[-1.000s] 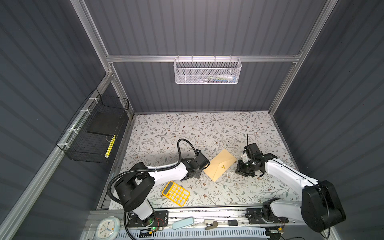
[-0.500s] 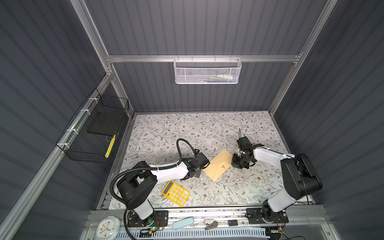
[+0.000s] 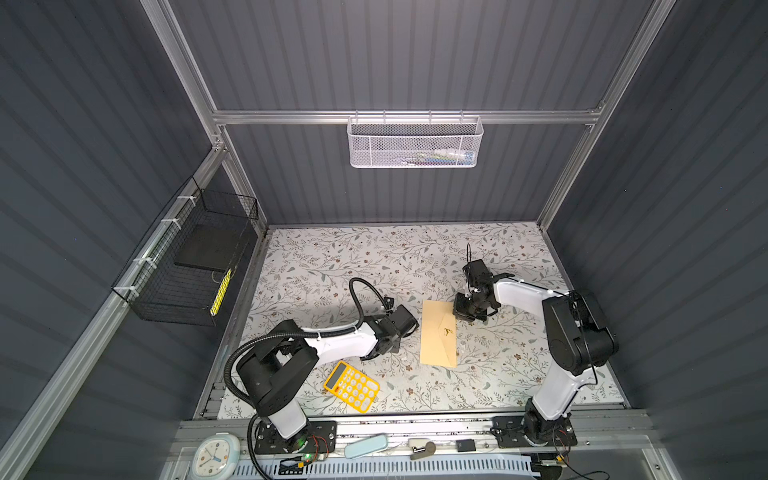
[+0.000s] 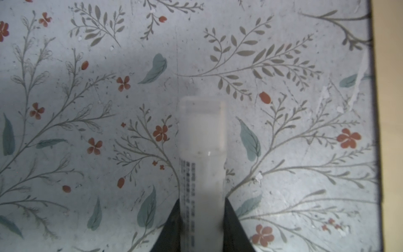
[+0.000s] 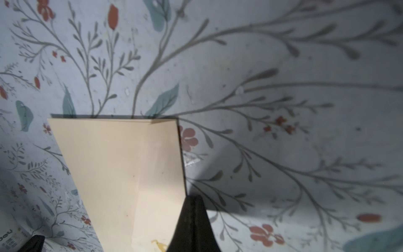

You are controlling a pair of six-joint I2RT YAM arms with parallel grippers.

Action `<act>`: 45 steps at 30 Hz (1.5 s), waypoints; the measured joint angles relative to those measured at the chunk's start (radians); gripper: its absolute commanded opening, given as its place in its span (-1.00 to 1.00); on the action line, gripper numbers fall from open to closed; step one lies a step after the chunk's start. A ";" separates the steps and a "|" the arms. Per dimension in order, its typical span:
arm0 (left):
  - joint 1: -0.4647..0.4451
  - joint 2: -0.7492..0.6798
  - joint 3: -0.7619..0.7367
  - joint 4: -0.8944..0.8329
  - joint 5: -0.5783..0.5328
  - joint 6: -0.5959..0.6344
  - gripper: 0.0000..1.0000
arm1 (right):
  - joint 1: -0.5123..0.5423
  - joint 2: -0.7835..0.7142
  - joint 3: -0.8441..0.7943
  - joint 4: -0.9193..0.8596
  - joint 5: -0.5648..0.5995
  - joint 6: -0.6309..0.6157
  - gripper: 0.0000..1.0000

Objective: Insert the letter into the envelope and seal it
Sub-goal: 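Set the glue stick beside the envelope with the left gripper while the right hovers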

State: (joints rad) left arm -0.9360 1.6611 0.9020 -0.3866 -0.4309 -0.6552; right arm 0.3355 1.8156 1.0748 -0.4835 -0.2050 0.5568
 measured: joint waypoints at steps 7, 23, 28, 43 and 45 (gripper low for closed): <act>0.002 0.000 -0.008 0.021 0.010 -0.037 -0.76 | 0.012 0.014 0.018 -0.001 -0.009 0.001 -0.87; -0.007 -0.012 -0.033 0.020 0.096 -0.190 -0.59 | 0.003 -0.167 0.008 -0.055 -0.008 0.000 -0.44; -0.007 -0.024 -0.034 0.003 0.126 -0.250 -0.52 | 0.003 -0.225 -0.008 -0.072 -0.010 -0.008 -0.37; -0.007 -0.029 -0.033 0.006 0.164 -0.312 -0.15 | 0.003 -0.458 -0.130 -0.072 -0.065 -0.015 -0.22; -0.007 -0.030 -0.033 0.006 0.163 -0.311 -0.12 | 0.003 -0.477 -0.130 -0.078 -0.065 -0.018 -0.19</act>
State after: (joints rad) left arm -0.9428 1.6310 0.8688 -0.3809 -0.2676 -0.9665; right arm 0.3382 1.3384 0.9451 -0.5617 -0.2699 0.5385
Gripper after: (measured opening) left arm 0.427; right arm 0.395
